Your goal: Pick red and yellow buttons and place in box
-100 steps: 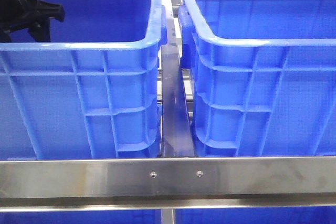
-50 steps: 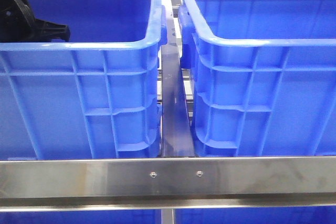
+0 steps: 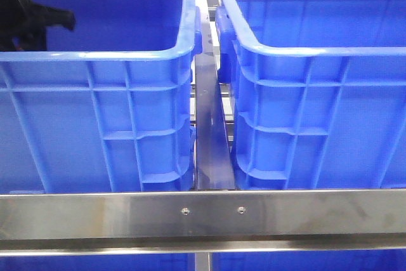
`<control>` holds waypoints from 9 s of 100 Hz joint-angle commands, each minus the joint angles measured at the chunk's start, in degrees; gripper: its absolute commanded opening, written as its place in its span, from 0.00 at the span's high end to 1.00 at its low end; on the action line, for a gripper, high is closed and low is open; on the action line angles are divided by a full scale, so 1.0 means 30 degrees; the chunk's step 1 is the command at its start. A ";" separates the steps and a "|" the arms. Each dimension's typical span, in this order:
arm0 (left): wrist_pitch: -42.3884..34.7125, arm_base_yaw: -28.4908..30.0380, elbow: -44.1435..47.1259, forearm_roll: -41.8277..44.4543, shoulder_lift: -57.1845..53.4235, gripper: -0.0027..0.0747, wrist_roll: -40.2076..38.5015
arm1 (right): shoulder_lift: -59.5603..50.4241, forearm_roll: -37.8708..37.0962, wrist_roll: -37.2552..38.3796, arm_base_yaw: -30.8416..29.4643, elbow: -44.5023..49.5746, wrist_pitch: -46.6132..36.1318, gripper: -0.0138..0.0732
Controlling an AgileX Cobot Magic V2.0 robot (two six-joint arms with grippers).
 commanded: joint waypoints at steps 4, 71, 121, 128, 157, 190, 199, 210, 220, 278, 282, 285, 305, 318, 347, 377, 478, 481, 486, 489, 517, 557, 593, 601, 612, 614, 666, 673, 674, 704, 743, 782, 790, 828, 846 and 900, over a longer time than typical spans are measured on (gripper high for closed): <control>0.0426 -0.0605 -0.0301 0.0228 -0.2397 0.99 0.0840 | -0.0400 -0.0051 -0.0118 -0.0055 -0.0049 -0.1639 0.92; 0.0315 -0.8889 0.2092 -0.1717 -1.0407 0.99 0.1306 | -0.0400 -0.0051 -0.0118 -0.0055 -0.0049 -0.1639 0.92; -0.0207 -1.4167 0.2092 -0.2553 -1.0893 0.99 0.1306 | -0.0400 -0.0051 -0.0118 -0.0055 -0.0049 -0.2241 0.92; -0.0207 -1.4167 0.2092 -0.2553 -1.0893 0.99 0.1306 | -0.0400 -0.0051 0.0041 -0.0038 -0.0049 -0.2734 0.92; -0.0251 -1.4167 0.2092 -0.2553 -1.0893 0.99 0.1306 | -0.0400 -0.0051 0.2001 -0.0039 -0.0910 -0.3765 0.46; -0.0611 -1.4167 0.2092 -0.2553 -1.0893 0.99 0.1306 | -0.0335 0.0124 0.2548 -0.0039 -0.4842 0.2141 0.21; -0.0705 -1.4167 0.2092 -0.2553 -1.0893 0.99 0.1306 | 0.0049 0.1738 0.2723 -0.0017 -0.6578 0.5416 0.21; -0.0776 -1.4167 0.2092 -0.2553 -1.0893 0.99 0.1306 | 0.1096 0.4435 0.2633 0.0230 -0.8038 0.8276 0.21; -0.0776 -1.4167 0.2092 -0.2519 -1.0893 0.99 0.1306 | 0.2301 0.7179 0.1345 0.0834 -0.8607 0.9147 0.21; -0.1129 -1.4167 0.2092 -0.2485 -1.0893 0.99 0.1306 | 1.0954 2.8860 -1.6032 0.6522 -0.8685 1.0441 0.21; -0.1129 -1.4167 0.2092 -0.2485 -1.0893 0.99 0.1306 | 1.1447 3.0038 -1.7445 0.6734 -0.8685 1.0654 0.21; -0.1129 -1.4167 0.2092 -0.2485 -1.0893 0.99 0.1306 | 1.1956 3.1207 -1.8380 0.6845 -0.8685 1.0816 0.21; -0.1129 -1.4167 0.2092 -0.2485 -1.0893 0.99 0.1306 | 1.4856 3.5419 -2.3141 0.7063 -0.9010 1.3083 0.21; -0.1129 -1.4167 0.2092 -0.2485 -1.0893 0.99 0.1306 | 1.6902 3.5419 -2.3460 0.7063 -0.9983 1.4536 0.21; -0.1145 -1.4167 0.2092 -0.2485 -1.0893 0.99 0.1306 | 1.9580 3.5400 -2.3865 0.8239 -1.1715 1.5189 0.21; -0.1221 -1.4167 0.2092 -0.2485 -1.0893 0.99 0.1306 | 2.0901 3.5400 -2.4737 1.1892 -1.3443 1.1730 0.21; -0.1536 -1.4167 0.2092 -0.2689 -1.0893 0.99 0.1272 | 2.2060 3.5400 -2.5676 1.2390 -1.5143 1.1893 0.48; -0.1571 -1.4167 0.2092 -0.2725 -1.0893 0.99 0.1272 | 2.2060 3.5400 -2.5676 1.2390 -1.5143 1.1941 0.51; -0.1571 -1.4167 0.2092 -0.2720 -1.0893 0.99 0.1272 | 2.2060 3.5400 -2.5676 1.2390 -1.5143 1.2039 0.57; -0.1571 -1.4167 0.2092 -0.2720 -1.0893 0.99 0.1272 | 2.2060 3.5400 -2.5676 1.2390 -1.5143 1.2091 0.61; -0.1571 -1.4167 0.2092 -0.2923 -1.0893 0.93 0.1272 | 2.2060 3.5400 -2.5676 1.2390 -1.5143 1.2256 0.78; -0.1647 -1.4167 0.2092 -0.2923 -1.0893 0.36 0.1272 | 2.2060 3.5400 -2.5676 1.2390 -1.5143 1.2364 0.78; -0.1647 -1.4055 0.2092 -0.2395 -1.1022 0.36 0.1237 | 2.2060 3.5400 -2.5676 1.2370 -1.5143 1.1777 0.78; -0.1647 -1.3802 0.2092 -0.2191 -1.1382 0.36 0.1195 | 2.2060 3.5400 -2.5676 1.2370 -1.5143 1.1474 0.78; -0.1569 -1.3135 0.2092 -0.2007 -1.1982 0.36 0.1148 | 2.2060 3.5400 -2.5676 1.2370 -1.5143 1.0997 0.78; -0.1498 -1.2984 0.2092 -0.1958 -1.2018 0.36 0.1148 | 2.2060 3.5400 -2.5676 1.2370 -1.5143 1.0941 0.78; -0.0387 -0.6438 0.4831 -0.0360 -1.5643 0.36 0.1148 | 2.2060 3.5400 -2.5659 1.2370 -1.5143 1.0033 0.78; -0.0347 -0.5222 0.5553 -0.0182 -1.6427 0.36 0.1148 | 2.2060 3.5400 -2.5659 1.2370 -1.5143 0.9961 0.78; -0.0347 -0.4981 0.5625 -0.0182 -1.6519 0.36 0.1148 | 2.2060 3.5400 -2.5659 1.2370 -1.5143 0.9924 0.78; 0.0330 -0.0846 0.8578 0.0351 -2.0739 0.36 0.1148 | 2.2060 3.5400 -2.5659 1.2370 -1.5125 0.9127 0.78; 0.0742 -0.0183 1.1273 0.0633 -2.4984 0.66 0.1265 | 2.2060 3.5400 -2.5659 1.2356 -1.5125 0.7414 0.78; 0.0742 -0.0183 1.1420 0.0783 -2.5427 0.99 0.1265 | 2.2005 3.5400 -2.4075 0.8746 -1.5161 0.7336 0.78; 0.0742 -0.0183 1.1420 0.0827 -2.5427 0.99 0.1265 | 2.2005 3.5400 -2.3786 0.7280 -1.5161 0.7958 0.78; 0.0583 -0.0183 1.1420 0.0973 -2.5427 0.99 0.1265 | 2.2651 3.5400 -2.2556 -0.1625 -1.5332 1.1227 0.78; 0.0422 -0.0183 1.1420 0.0973 -2.5427 0.99 0.1265 | 2.5038 3.5400 -2.1779 -0.2682 -1.6579 1.3053 0.78; 0.0379 -0.0183 1.1420 0.0973 -2.5427 0.99 0.1265 | 3.2268 3.5400 -1.8301 -0.2682 -2.0302 1.3239 0.78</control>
